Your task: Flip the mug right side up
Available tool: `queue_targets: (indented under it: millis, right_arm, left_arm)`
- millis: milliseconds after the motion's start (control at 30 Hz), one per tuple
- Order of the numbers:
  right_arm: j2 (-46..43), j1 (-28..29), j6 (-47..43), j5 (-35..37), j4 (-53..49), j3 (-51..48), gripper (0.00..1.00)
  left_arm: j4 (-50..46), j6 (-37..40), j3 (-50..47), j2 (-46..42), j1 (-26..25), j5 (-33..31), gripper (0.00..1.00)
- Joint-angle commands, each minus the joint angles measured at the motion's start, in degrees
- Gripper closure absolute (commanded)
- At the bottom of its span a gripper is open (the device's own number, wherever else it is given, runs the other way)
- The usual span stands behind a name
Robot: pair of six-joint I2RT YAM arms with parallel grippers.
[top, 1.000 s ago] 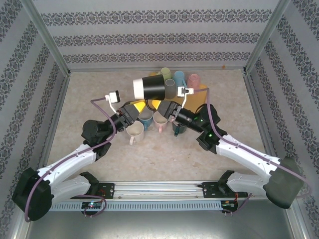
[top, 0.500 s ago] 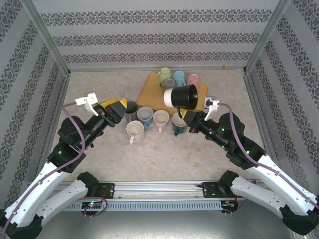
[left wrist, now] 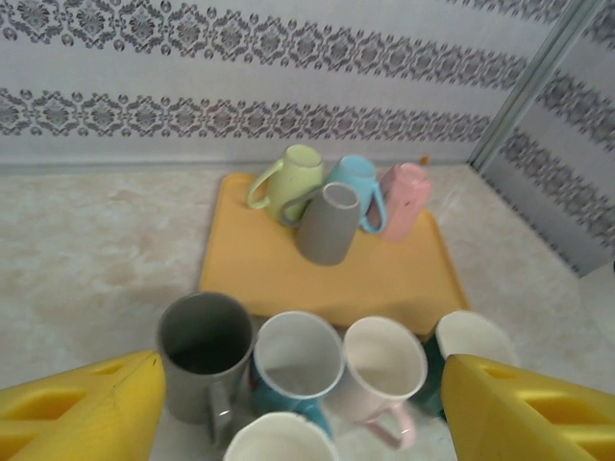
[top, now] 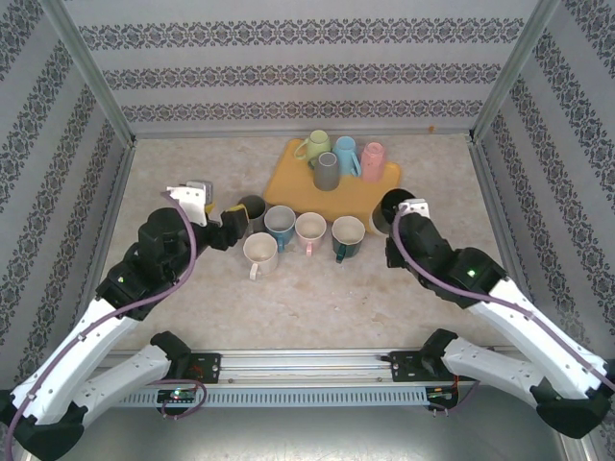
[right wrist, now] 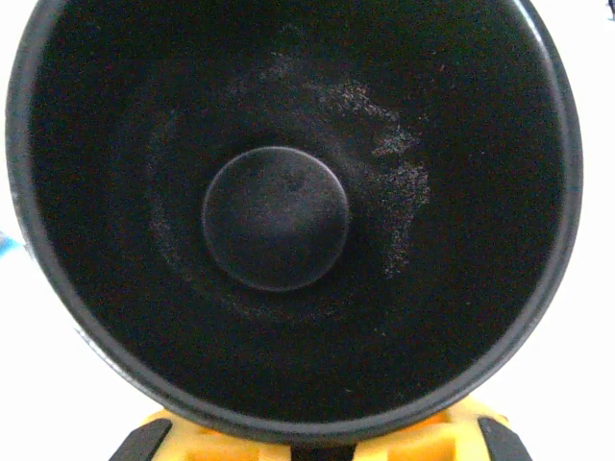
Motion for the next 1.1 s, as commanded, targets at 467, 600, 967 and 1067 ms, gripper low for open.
queue_targets:
  millis: [467,600,967,1067]
  right_arm:
    - [12.82,-9.57,0.63,-9.24,14.63,-13.13,1.00]
    - [14.08,-9.48,1.26,-7.96,15.84,-14.26,1.00]
    - [15.44,-9.15,3.01,-7.09,19.55,-16.72,1.00]
    - [16.55,-8.47,3.30,-6.96,20.38,-16.84,1.00]
  left_arm:
    - [3.32,4.73,-4.59,-4.92,-0.49,0.29,0.25]
    - [3.36,4.64,-4.89,-5.38,-0.49,0.70,0.25]
    - [3.58,4.63,-5.02,-5.13,-0.53,1.25,0.25]
    - [3.58,4.61,-5.03,-5.13,-0.49,1.24,0.25]
